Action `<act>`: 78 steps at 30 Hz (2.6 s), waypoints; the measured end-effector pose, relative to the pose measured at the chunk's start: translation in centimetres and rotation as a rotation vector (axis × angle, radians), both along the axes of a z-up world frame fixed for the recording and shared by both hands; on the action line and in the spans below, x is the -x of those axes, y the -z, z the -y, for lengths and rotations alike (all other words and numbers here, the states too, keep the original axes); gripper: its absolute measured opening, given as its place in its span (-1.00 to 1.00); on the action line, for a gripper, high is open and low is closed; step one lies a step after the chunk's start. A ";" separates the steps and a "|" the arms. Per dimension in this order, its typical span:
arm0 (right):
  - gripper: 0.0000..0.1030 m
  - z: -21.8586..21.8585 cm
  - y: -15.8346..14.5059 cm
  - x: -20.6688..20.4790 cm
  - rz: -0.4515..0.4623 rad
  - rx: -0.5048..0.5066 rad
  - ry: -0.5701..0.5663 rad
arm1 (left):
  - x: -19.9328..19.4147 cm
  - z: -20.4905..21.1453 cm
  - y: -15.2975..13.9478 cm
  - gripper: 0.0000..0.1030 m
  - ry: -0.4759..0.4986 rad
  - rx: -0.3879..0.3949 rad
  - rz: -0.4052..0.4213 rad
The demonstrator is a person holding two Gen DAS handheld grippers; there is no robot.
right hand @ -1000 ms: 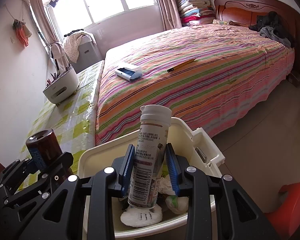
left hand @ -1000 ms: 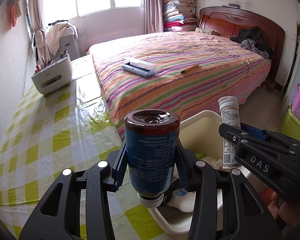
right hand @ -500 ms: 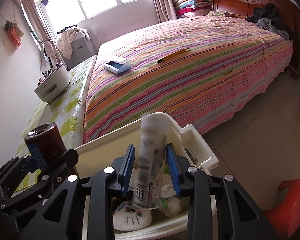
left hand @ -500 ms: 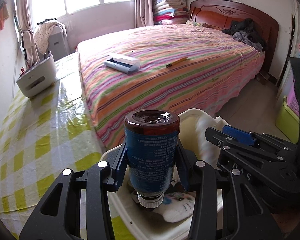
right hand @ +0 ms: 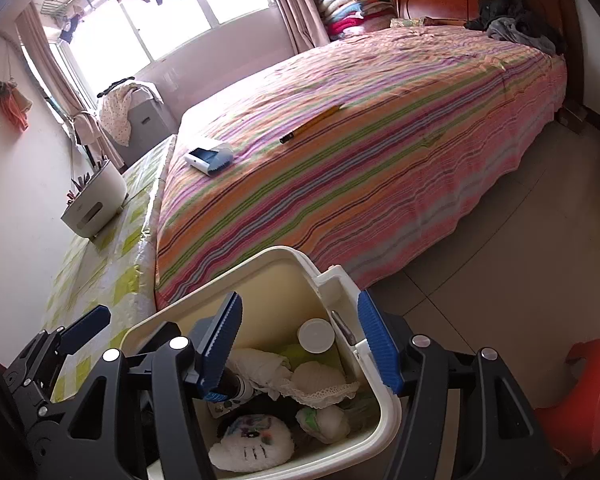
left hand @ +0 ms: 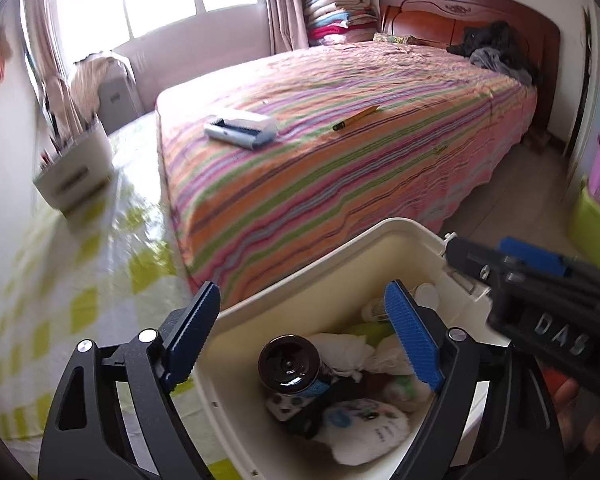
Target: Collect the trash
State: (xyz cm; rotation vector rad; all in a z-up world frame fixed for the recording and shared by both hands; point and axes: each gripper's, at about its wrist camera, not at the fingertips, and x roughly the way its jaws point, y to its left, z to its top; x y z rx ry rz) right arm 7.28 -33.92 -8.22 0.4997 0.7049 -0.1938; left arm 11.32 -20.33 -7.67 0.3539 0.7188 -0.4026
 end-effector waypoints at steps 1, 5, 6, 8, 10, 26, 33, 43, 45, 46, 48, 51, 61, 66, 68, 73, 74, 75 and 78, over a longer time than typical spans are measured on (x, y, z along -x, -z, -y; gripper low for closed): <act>0.14 0.1 -0.1 0.0 0.008 0.002 0.004 | 0.3 -0.2 -0.2 0.62 -0.015 -0.014 0.024; 0.16 -0.1 -0.6 0.6 0.032 0.017 0.032 | 1.1 -1.7 -1.0 0.62 -0.062 -0.026 0.057; 0.16 -0.3 -0.7 0.6 0.033 0.015 0.034 | 1.3 -2.4 -1.2 0.62 -0.077 -0.027 0.060; 0.17 -0.8 -0.9 1.1 0.036 0.017 0.036 | 1.7 -3.7 -1.6 0.62 -0.102 -0.030 0.061; 0.18 -1.5 -1.2 1.5 0.033 0.030 0.035 | 2.4 -5.3 -2.1 0.62 -0.130 -0.037 0.065; 0.38 -14.5 -4.2 8.2 0.038 0.206 -0.108 | 10.0 -19.5 -3.8 0.62 -0.240 0.088 -0.147; 0.38 -18.7 -4.7 10.2 0.049 0.222 -0.123 | 13.7 -22.7 -6.0 0.65 -0.257 0.087 0.038; 0.38 -21.7 -5.0 10.7 0.031 0.265 -0.164 | 14.7 -23.3 -4.4 0.72 -0.235 0.070 -0.102; 0.38 -21.8 -4.9 10.6 0.025 0.269 -0.163 | 14.7 -23.2 -4.2 0.72 -0.232 0.069 -0.111; 0.38 -21.7 -4.9 10.5 0.018 0.272 -0.160 | 14.6 -23.1 -4.1 0.72 -0.234 0.065 -0.113; 0.38 -21.6 -4.8 10.5 0.014 0.270 -0.156 | 14.4 -23.1 -4.2 0.72 -0.244 0.067 -0.111; 0.38 -21.1 -4.7 10.3 0.005 0.269 -0.146 | 14.1 -23.2 -4.3 0.72 -0.259 0.071 -0.105; 0.38 -20.8 -4.3 9.8 -0.009 0.260 -0.156 | 13.4 -23.3 -4.3 0.72 -0.273 0.063 -0.114; 0.38 -21.1 -4.3 9.4 -0.012 0.262 -0.168 | 13.1 -23.7 -4.3 0.72 -0.291 0.067 -0.110; 0.38 -21.3 -4.2 9.3 -0.014 0.265 -0.172 | 13.1 -23.8 -4.4 0.72 -0.300 0.068 -0.104; 0.38 -21.6 -4.1 8.9 -0.016 0.262 -0.179 | 12.9 -24.2 -4.4 0.72 -0.318 0.066 -0.095; 0.38 -21.6 -4.1 8.9 -0.017 0.262 -0.181 | 12.8 -24.2 -4.4 0.72 -0.318 0.068 -0.097; 0.38 -21.6 -4.0 8.8 -0.018 0.262 -0.182 | 12.8 -24.3 -4.4 0.72 -0.320 0.068 -0.097; 0.38 -21.8 -3.9 8.6 -0.023 0.262 -0.188 | 12.6 -24.4 -4.4 0.72 -0.333 0.066 -0.088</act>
